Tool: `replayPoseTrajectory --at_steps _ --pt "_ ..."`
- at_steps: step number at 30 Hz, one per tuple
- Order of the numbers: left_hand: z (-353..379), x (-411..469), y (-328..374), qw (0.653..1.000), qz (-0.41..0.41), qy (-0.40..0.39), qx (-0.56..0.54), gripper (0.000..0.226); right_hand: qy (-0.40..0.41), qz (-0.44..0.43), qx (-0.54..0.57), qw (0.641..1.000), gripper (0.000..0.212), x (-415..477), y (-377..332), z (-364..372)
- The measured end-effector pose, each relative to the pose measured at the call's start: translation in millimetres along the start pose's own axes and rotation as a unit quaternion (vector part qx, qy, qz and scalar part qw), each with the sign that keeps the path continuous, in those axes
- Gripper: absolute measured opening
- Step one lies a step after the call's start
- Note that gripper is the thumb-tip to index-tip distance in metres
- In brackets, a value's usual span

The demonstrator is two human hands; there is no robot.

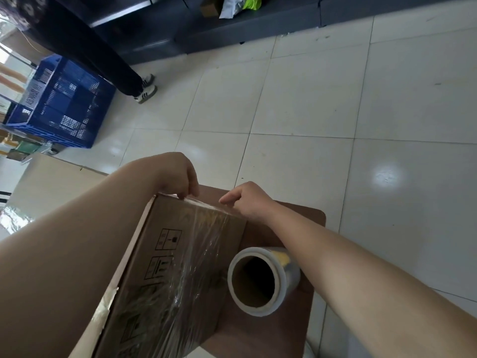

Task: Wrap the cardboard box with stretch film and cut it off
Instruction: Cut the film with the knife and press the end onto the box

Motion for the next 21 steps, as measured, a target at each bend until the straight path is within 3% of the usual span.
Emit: replayPoseTrajectory --at_steps 4,7,12,19,21 --pt "-1.5 -9.0 4.2 0.999 0.0 -0.029 0.026 0.039 -0.052 -0.009 -0.031 0.998 0.056 -11.7 -0.8 2.8" --pt "-2.0 -14.6 4.6 0.998 -0.001 -0.048 0.045 0.023 -0.065 -0.017 -0.057 0.996 0.057 -16.6 -1.8 6.0" --pt "1.8 -27.3 4.3 0.996 0.02 -0.056 0.066 0.026 -0.072 -0.013 -0.036 0.997 0.063 -28.8 -12.7 12.2" --pt "12.1 -44.8 -4.8 0.992 0.058 0.022 0.105 0.027 -0.047 -0.037 -0.025 0.998 0.036 -47.3 -33.1 25.6" --pt "14.3 -52.3 -9.2 0.988 0.059 0.06 0.129 0.028 -0.032 -0.046 -0.034 0.998 0.041 -56.0 -42.7 29.1"
Point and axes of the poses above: each hand's wrist, its own x-axis towards the middle knuckle, its own z-axis out of the palm, y = z × x, the point moved 1 cm from there along x, towards the middle knuckle, and after that the axes turned 6 degrees about -x, right-handed, at the moved point
